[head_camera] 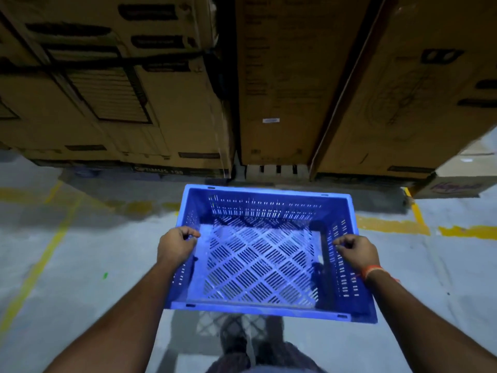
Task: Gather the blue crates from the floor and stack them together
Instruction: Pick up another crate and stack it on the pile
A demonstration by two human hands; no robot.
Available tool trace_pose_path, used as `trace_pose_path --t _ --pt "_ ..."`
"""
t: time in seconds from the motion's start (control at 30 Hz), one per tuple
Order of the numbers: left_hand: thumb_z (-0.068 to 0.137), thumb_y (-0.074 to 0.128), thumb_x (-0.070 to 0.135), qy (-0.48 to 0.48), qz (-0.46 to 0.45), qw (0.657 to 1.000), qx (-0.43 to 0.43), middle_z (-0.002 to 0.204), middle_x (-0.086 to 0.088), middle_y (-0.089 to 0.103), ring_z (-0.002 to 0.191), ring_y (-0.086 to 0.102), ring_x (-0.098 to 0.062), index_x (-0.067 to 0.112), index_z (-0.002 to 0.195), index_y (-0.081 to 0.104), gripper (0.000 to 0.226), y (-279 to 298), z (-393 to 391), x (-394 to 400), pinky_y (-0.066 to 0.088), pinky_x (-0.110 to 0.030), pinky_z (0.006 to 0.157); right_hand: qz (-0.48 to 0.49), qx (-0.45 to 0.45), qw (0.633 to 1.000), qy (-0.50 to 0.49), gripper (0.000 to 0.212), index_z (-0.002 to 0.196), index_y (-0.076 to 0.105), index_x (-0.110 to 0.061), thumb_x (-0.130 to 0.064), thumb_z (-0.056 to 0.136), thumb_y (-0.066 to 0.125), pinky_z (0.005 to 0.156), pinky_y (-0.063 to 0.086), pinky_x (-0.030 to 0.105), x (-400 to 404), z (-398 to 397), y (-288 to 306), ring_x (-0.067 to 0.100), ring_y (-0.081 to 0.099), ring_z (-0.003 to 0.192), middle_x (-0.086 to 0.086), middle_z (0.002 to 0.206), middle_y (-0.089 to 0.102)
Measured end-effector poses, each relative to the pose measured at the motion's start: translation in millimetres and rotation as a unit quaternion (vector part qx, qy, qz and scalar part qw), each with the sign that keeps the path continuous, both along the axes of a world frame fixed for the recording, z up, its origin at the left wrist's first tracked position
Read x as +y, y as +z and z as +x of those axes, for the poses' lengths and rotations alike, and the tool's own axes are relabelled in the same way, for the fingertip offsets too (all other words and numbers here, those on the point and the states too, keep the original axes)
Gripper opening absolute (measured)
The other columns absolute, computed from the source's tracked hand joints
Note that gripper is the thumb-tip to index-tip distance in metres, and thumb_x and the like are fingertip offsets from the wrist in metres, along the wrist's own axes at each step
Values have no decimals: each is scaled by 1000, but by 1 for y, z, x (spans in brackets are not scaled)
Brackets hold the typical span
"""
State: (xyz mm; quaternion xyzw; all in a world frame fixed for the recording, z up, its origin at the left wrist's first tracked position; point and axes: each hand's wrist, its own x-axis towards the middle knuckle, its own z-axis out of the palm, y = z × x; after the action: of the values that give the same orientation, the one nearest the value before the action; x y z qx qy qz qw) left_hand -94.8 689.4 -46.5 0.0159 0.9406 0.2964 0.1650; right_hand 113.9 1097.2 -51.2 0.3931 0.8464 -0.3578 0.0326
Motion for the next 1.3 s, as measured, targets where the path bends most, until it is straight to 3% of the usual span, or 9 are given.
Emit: trace_pose_path --t 0.1,0.37,0.67,0.83,1.0,1.3 --pt "81 68 16 -19 1 1000 10 77 3 71 76 66 -22 33 81 72 17 -12 -42 19 45 -26 68 16 -9 1000 -10 21 70 68 -32 -14 79 74 75 46 25 15 -35 -8 20 70 83 -2 83 75" --pt "82 70 22 -32 -24 999 14 73 0 69 75 66 -26 33 83 73 11 -50 -124 67 48 -31 67 33 -25 999 -7 21 69 67 -28 -11 78 72 71 49 27 67 -123 -35 21 68 75 2 76 73" --pt "79 69 21 -46 -58 997 27 53 2 59 53 58 -13 32 80 71 11 -60 -141 84 42 -27 55 57 -78 995 -34 13 71 68 -30 -18 74 71 71 43 23 76 -139 -52 21 63 75 0 82 74" --pt "77 65 26 -31 -75 996 24 67 -1 60 54 57 -13 40 77 67 14 -66 -142 85 44 -28 59 79 -95 992 -14 15 69 68 -30 -18 77 71 71 41 23 84 -146 -54 26 68 85 2 86 75" --pt "77 66 23 -21 -83 996 35 86 -1 56 64 56 -21 35 82 70 14 -61 -128 86 48 -31 68 110 -96 989 8 7 78 76 -23 -18 77 71 74 50 30 83 -139 -55 31 70 84 6 86 76" --pt "76 64 23 -21 -81 996 24 88 2 58 67 59 -21 35 80 70 14 -62 -130 89 46 -28 66 133 -106 985 14 11 81 76 -24 -16 76 71 74 51 32 82 -139 -52 32 69 84 10 89 76"
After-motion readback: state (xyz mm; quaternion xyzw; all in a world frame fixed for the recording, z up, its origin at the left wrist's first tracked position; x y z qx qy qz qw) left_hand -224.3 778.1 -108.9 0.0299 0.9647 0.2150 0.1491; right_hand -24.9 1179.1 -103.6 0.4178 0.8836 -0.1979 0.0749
